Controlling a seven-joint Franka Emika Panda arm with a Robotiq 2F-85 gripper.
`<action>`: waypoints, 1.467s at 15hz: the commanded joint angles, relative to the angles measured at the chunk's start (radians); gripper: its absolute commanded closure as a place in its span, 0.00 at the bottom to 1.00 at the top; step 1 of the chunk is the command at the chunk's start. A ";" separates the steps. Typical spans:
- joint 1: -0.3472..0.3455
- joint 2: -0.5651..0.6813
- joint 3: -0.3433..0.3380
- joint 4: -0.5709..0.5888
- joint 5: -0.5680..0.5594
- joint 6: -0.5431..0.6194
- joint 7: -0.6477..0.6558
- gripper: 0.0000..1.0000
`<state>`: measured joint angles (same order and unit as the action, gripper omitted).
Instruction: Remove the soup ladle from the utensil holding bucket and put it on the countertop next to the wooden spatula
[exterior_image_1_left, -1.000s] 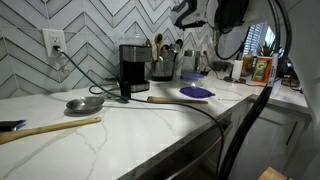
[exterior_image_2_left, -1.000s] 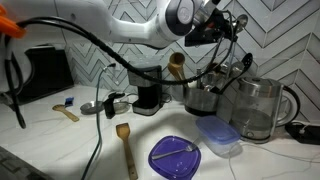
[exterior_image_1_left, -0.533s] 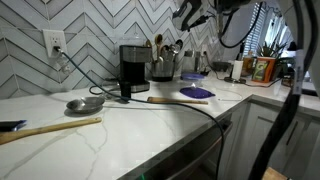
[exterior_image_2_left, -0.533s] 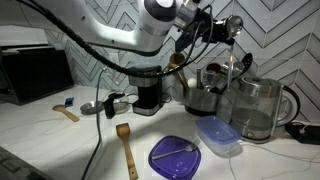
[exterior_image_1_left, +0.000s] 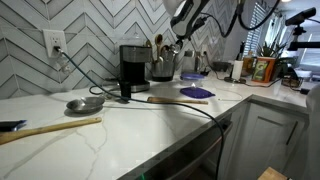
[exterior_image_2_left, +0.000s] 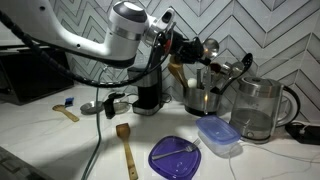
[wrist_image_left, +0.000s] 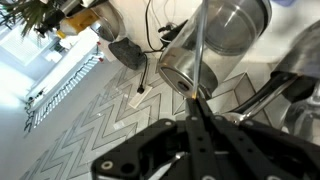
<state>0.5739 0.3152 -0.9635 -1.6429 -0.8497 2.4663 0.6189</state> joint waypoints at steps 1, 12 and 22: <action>0.041 -0.198 0.101 -0.159 -0.232 -0.148 0.068 0.99; -0.406 -0.325 0.735 -0.291 -0.214 -0.382 -0.075 0.96; -0.474 -0.292 0.839 -0.304 -0.207 -0.406 -0.102 0.99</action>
<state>0.1554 -0.0066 -0.2021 -1.9440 -1.0596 2.0837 0.5280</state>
